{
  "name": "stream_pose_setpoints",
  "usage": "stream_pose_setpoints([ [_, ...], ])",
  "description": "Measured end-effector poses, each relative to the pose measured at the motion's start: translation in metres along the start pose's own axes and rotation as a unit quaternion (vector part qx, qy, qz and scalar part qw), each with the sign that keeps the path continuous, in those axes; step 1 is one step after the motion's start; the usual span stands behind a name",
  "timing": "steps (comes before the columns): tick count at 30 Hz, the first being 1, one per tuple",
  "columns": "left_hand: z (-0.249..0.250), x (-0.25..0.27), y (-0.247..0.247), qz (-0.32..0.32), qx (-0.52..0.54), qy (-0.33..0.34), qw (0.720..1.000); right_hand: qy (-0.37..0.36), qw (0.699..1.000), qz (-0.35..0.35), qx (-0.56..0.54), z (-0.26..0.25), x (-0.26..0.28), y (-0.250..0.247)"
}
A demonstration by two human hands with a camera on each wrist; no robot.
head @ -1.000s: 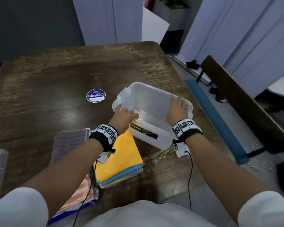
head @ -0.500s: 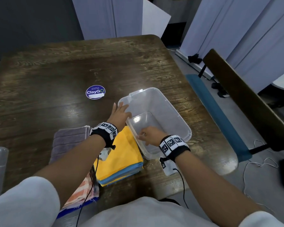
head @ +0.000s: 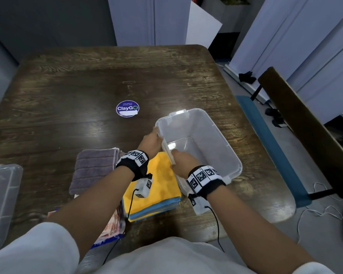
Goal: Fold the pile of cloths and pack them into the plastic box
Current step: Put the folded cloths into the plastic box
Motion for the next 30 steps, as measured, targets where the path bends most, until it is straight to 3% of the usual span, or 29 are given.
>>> stream_pose_setpoints([
  [5, 0.010, -0.005, 0.007, -0.057, -0.056, -0.002, 0.997, 0.023, 1.000, 0.011, 0.007, -0.008, 0.002, 0.001],
  [11, 0.012, 0.004, 0.006, -0.063, -0.046, 0.038, 0.996, 0.035, 0.999, 0.008, -0.028, -0.007, 0.004, 0.001],
  [16, -0.038, 0.017, -0.011, -0.021, -0.034, -0.019, 0.999, -0.018, 0.992, 0.125, 0.011, -0.049, 0.012, -0.017],
  [19, -0.070, 0.035, -0.038, 0.045, -0.022, -0.044, 0.998, -0.092, 0.987, 0.134, 0.012, -0.094, 0.004, -0.018],
  [24, -0.147, 0.101, -0.100, 0.200, 0.008, -0.154, 0.968, -0.170, 0.982, 0.058, 0.056, -0.165, -0.025, 0.018],
  [27, -0.211, 0.150, -0.122, 0.220, -0.009, -0.261, 0.940, -0.214, 0.969, 0.023, 0.121, -0.218, -0.043, 0.056],
  [30, -0.268, 0.192, -0.133, 0.225, -0.019, -0.323, 0.919, -0.233, 0.956, -0.008, 0.177, -0.263, -0.061, 0.099],
])
Point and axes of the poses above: each hand's wrist, its own x-axis away from the middle knuckle, its own y-axis out of the palm, z = x × y, the point moved 9 cm from there along -x, towards the middle knuckle, and after that the axes turned 15 degrees about -z, right-handed, at the moved point
